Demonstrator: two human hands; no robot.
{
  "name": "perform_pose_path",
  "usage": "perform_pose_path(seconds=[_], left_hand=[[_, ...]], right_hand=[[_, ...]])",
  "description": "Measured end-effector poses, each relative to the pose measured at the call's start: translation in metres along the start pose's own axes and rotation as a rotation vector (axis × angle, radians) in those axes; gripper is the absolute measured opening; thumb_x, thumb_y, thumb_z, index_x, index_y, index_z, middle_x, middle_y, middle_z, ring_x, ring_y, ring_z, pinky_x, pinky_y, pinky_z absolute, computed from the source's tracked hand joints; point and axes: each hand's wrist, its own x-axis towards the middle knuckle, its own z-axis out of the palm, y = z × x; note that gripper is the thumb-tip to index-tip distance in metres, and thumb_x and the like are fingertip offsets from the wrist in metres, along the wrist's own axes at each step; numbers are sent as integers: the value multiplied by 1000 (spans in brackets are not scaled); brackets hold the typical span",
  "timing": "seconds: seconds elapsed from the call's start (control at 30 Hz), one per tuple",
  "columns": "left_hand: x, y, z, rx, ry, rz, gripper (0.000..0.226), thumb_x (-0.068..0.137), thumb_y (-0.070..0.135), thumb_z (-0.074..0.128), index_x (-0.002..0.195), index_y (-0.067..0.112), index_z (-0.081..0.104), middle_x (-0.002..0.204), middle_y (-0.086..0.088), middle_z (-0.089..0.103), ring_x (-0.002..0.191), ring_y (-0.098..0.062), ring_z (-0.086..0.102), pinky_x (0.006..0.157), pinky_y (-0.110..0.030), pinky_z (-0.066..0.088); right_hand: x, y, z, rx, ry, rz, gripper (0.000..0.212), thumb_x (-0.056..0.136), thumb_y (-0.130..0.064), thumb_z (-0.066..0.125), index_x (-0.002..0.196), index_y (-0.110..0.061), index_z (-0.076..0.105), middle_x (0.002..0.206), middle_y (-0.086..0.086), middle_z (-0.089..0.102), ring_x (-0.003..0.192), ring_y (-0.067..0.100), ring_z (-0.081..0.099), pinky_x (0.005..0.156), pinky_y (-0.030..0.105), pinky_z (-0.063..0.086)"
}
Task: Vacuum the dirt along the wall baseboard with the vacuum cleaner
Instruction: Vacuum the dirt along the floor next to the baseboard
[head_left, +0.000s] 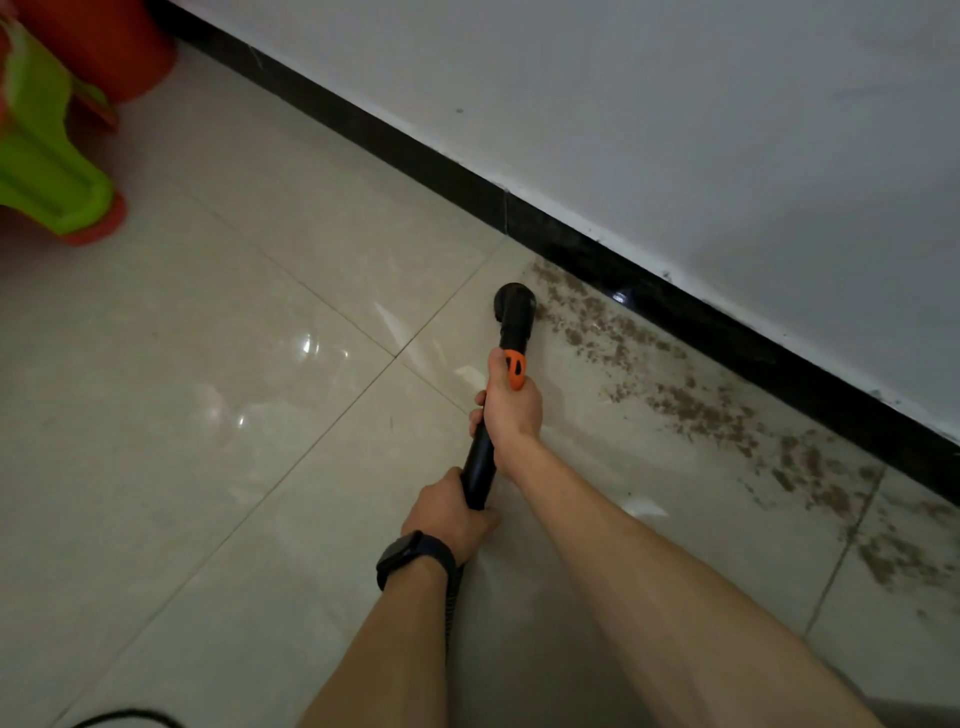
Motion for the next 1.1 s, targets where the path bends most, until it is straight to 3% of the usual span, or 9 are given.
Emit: perform_pose_path(seconds=[0.2,0.43,0.8,1.1], left_hand=[[14,6,-12,47,13,26,29,82,40,64,102,28,48,82,9,54,69,-12,56,52,-25,40],[26,17,-21,117,68,67,24,85,35,61,103,26,49,92,4,58,77,-17,58,55,-28,40],[45,18,-14,90,254,199,28,91,26,58,114,19,43,110,-5,58,92,-25,56,76,-40,49],[61,16,-21,-57,214,148,22,85,28,61,98,27,44,91,1,56,77,-20,57,64,-33,48]], right_hand=[[13,-10,6,29,15,1,43,95,-57,65,97,-15,61,58,-2,59,42,13,52,48,30,49],[26,-21,6,191,47,32,41,95,-52,67,88,-14,56,53,-2,56,40,14,49,42,26,45],[46,-30,18,208,100,-16,42,93,-55,65,88,-14,58,52,-2,56,40,13,50,41,26,45],[58,-29,35,77,146,-85,45,95,-58,60,89,-14,60,49,-5,57,39,14,53,45,28,48]])
